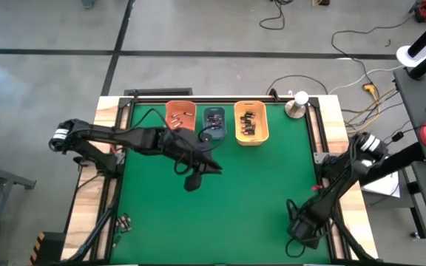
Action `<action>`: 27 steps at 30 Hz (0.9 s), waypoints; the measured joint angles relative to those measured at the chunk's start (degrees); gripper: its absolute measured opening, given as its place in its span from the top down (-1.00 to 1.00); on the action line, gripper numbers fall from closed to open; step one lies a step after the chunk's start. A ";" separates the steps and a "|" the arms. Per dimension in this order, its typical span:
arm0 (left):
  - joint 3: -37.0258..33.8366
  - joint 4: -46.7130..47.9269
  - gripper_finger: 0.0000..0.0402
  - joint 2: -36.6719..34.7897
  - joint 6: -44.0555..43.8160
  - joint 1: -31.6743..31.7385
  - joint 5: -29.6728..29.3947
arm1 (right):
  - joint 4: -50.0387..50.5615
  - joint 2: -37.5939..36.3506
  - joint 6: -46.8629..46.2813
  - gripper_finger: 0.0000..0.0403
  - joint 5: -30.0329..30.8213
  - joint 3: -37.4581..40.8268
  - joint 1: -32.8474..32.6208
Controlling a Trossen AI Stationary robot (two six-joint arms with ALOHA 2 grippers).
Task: Sort batteries
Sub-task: Put the large black battery into the yellow bin
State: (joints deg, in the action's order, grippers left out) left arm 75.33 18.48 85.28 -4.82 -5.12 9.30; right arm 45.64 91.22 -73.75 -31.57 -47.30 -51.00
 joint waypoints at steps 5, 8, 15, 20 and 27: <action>0.55 0.59 0.82 0.26 0.07 0.15 -0.96 | 2.42 4.99 4.52 -0.84 -0.39 -2.38 -0.25; 0.61 0.53 0.82 0.26 0.04 0.27 -1.63 | 2.95 6.49 6.59 -0.84 -0.91 -3.21 -0.31; 0.04 0.67 0.82 0.26 -0.29 0.28 -1.92 | 5.49 7.13 12.31 -0.80 -0.81 -3.76 -0.35; 0.02 0.94 0.82 0.26 -0.39 0.28 -1.90 | 6.23 7.09 12.20 -0.80 -0.50 -3.76 -0.35; 0.00 0.96 0.82 0.26 -0.28 0.35 -2.04 | 6.66 7.16 10.90 -0.80 0.46 -4.78 -0.38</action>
State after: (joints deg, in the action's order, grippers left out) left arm 75.33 19.44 85.54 -5.10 -4.78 7.27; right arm 52.30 98.38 -62.85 -31.12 -52.08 -51.37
